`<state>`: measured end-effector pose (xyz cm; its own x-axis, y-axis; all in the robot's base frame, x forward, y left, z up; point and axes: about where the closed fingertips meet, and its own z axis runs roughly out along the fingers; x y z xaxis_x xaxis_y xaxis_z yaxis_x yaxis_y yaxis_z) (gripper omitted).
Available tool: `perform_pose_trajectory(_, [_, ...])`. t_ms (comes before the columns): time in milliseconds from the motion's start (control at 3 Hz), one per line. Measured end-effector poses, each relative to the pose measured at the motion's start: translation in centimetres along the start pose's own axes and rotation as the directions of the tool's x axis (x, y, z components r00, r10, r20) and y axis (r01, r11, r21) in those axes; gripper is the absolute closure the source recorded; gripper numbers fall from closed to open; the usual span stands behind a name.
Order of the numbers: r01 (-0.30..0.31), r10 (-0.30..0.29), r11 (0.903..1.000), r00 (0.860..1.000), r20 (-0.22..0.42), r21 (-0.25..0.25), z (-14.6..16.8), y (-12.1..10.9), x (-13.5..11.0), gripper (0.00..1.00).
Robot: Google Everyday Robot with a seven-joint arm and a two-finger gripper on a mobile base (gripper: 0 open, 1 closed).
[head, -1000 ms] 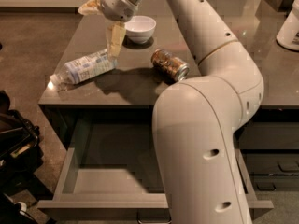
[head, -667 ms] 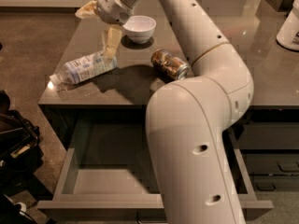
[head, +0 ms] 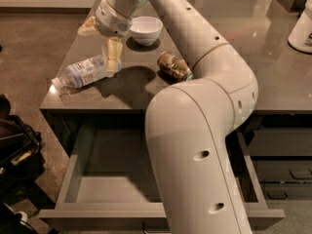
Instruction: Place blue plastic bottle into top drawer
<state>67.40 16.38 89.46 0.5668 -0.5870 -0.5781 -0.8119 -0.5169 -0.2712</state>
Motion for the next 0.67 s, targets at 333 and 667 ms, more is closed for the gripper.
perform_pose_trajectory(333, [-0.033, 0.031, 0.9974, 0.999, -0.037, -0.064, 1.7, 1.1, 0.3, 0.00])
perform_pose_trajectory(667, [-0.047, 0.043, 0.9952, 0.998, -0.052, -0.086, 2.9, 1.4, 0.5, 0.00])
